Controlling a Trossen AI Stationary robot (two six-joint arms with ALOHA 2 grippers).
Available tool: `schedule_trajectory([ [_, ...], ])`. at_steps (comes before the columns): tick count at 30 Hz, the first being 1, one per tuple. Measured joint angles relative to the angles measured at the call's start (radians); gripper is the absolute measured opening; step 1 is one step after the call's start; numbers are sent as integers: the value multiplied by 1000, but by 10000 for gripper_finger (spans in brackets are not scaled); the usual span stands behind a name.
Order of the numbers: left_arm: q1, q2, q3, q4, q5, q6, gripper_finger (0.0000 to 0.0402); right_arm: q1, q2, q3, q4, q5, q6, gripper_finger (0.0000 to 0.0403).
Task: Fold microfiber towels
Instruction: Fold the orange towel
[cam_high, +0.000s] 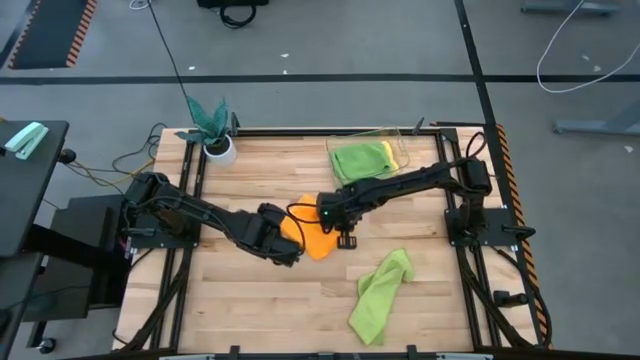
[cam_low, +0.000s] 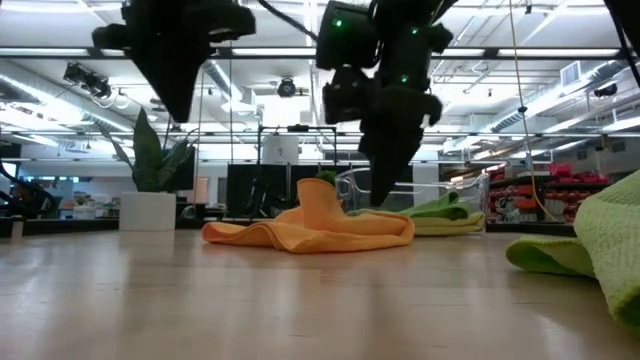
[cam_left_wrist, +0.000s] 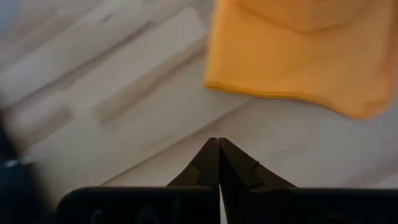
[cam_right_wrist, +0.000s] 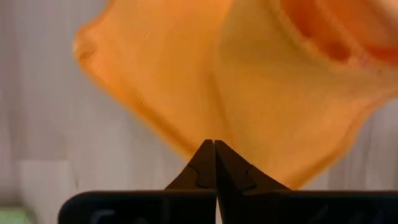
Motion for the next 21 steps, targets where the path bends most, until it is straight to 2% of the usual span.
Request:
schedule_trajectory([
  [7,29,0,0,-107,-9,23,22,-13,-134,0,-67,74,28,0],
  [13,46,0,0,-76,-10,139,6,-86,-268,0,-114,78,73,0],
  [17,133,0,0,-22,-31,224,13,-109,-372,0,-149,83,111,0],
  [21,267,0,-1,72,-20,402,14,-68,-471,0,-186,80,156,0],
])
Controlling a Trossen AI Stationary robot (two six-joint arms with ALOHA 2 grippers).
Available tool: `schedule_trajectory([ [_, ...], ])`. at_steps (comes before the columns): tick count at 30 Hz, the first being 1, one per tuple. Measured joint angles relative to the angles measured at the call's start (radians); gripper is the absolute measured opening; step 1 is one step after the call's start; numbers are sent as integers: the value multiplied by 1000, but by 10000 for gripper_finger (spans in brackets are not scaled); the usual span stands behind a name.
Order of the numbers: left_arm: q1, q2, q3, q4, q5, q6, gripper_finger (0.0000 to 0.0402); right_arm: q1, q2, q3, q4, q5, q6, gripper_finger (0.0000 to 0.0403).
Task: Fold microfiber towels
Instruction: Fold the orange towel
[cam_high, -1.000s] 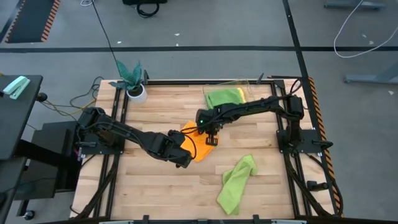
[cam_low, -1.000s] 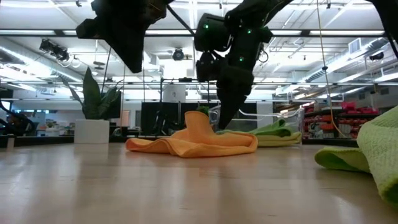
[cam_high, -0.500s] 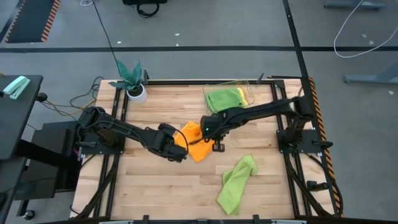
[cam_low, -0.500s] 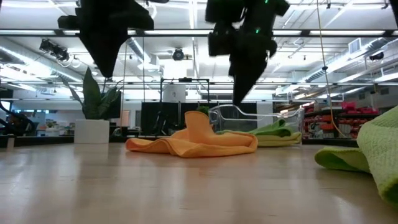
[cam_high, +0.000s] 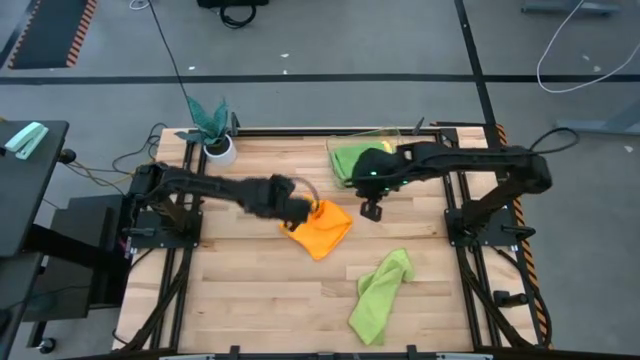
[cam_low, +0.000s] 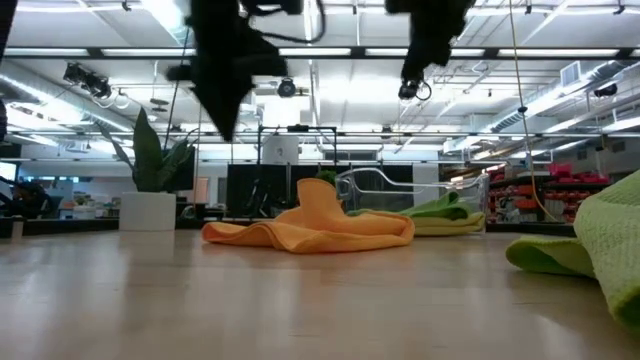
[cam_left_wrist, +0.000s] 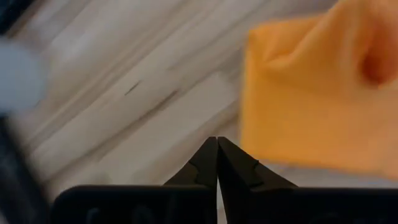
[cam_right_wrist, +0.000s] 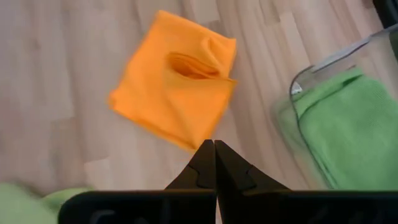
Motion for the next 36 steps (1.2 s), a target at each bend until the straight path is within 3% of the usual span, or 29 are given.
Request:
schedule_trajectory([
  [2,73,0,0,93,77,126,7,29,-46,0,-26,12,30,0],
  [5,184,14,0,262,322,293,7,77,-97,0,-75,51,90,0],
  [7,245,40,0,302,430,349,10,111,-123,0,-109,78,130,0],
  [11,348,88,-1,317,451,355,6,189,-152,0,-184,148,212,0],
  [15,404,133,-2,422,579,373,7,257,-163,0,-217,204,287,0],
  [21,389,217,-1,669,760,330,5,298,-150,0,-253,235,333,0],
  [26,352,256,1,706,765,337,4,297,-147,-18,-287,235,364,0],
  [36,301,263,-1,554,694,373,5,313,-151,-78,-281,236,432,0],
])
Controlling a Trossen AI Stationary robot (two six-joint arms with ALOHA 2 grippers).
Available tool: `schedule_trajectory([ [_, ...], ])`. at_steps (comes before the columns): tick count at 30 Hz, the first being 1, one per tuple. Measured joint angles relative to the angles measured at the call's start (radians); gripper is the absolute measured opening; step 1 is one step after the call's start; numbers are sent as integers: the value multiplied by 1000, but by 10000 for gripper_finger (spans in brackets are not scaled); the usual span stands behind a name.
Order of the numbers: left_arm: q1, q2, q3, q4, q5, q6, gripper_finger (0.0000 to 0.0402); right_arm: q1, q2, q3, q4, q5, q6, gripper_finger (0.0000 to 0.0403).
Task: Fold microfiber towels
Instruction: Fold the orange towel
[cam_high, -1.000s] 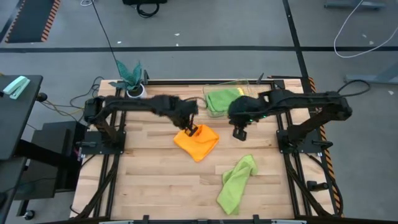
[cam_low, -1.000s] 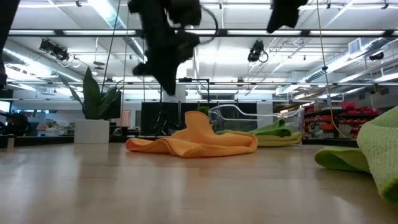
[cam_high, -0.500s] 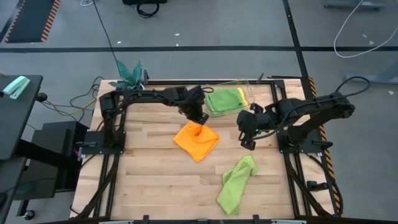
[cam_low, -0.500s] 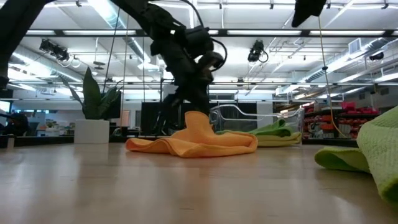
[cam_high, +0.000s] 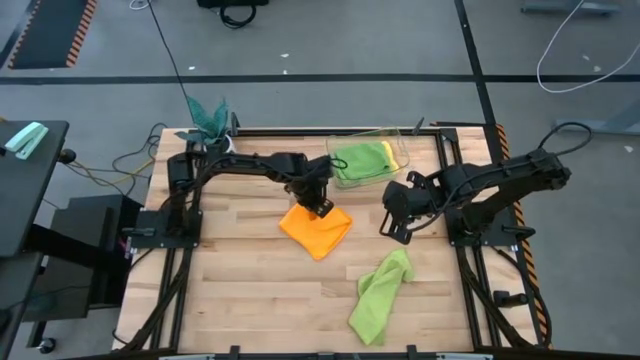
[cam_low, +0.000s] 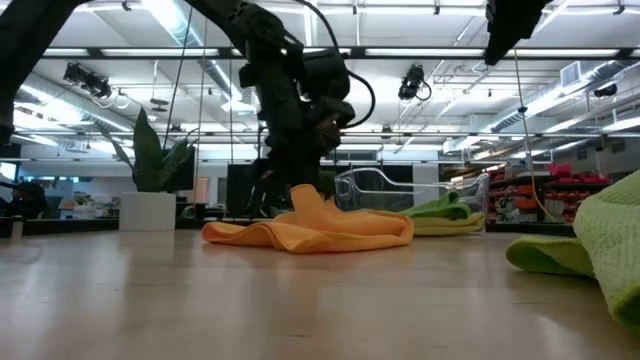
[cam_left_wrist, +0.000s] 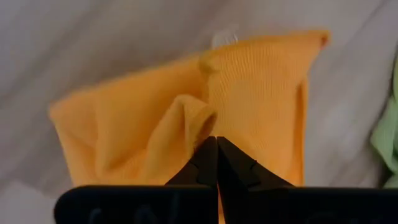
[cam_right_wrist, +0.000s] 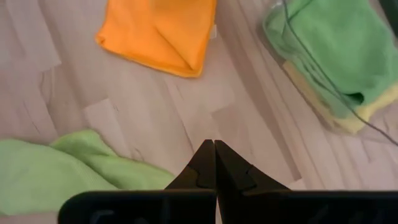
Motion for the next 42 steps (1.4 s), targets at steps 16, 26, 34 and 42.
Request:
schedule_trajectory([
  [16,-212,-90,0,-318,-105,-146,8,98,0,-20,-1,0,60,0],
  [26,-172,-175,2,-254,-320,-259,7,55,0,-20,23,22,-56,0],
  [34,-50,-136,1,-138,-277,-204,5,-24,0,-20,56,22,-122,0],
  [42,-21,-71,2,-102,-277,-189,6,-49,0,-20,77,22,-148,0],
])
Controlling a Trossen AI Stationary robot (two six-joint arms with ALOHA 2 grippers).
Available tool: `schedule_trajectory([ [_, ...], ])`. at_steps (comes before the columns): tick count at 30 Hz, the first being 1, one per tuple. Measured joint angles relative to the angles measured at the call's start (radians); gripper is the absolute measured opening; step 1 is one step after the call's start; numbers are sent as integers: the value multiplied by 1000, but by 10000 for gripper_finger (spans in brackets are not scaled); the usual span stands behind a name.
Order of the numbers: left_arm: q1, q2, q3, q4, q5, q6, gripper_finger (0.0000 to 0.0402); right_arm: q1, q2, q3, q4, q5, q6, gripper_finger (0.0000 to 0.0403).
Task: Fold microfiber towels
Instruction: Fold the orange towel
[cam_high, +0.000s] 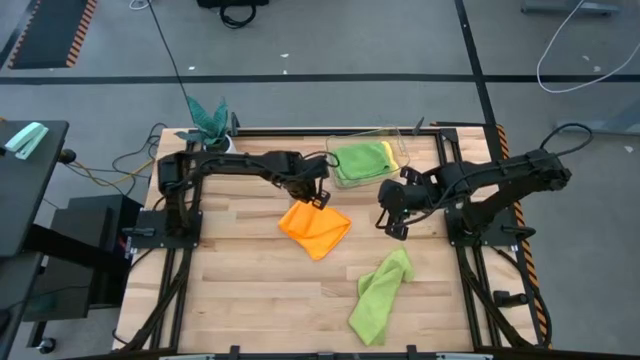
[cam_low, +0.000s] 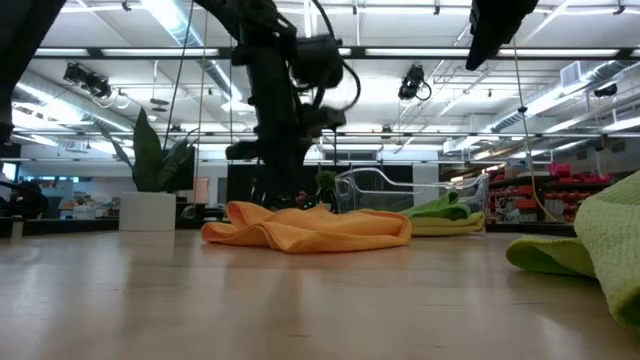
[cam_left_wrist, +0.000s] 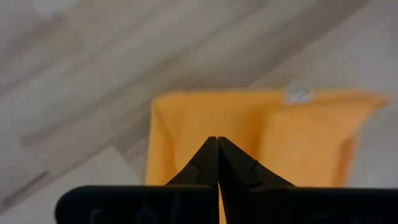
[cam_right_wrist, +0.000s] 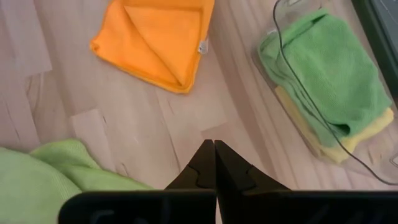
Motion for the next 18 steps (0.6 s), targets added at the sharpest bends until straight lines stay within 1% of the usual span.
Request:
schedule_trajectory([
  [5,-3,63,-2,28,56,13,7,-9,0,0,9,0,-7,0],
  [7,-3,81,-2,40,63,13,9,-9,0,0,12,0,-7,0],
  [14,-15,90,-1,117,92,13,7,-11,0,0,22,0,0,0],
  [18,-16,92,-1,121,103,14,5,-23,0,0,26,0,-1,0],
])
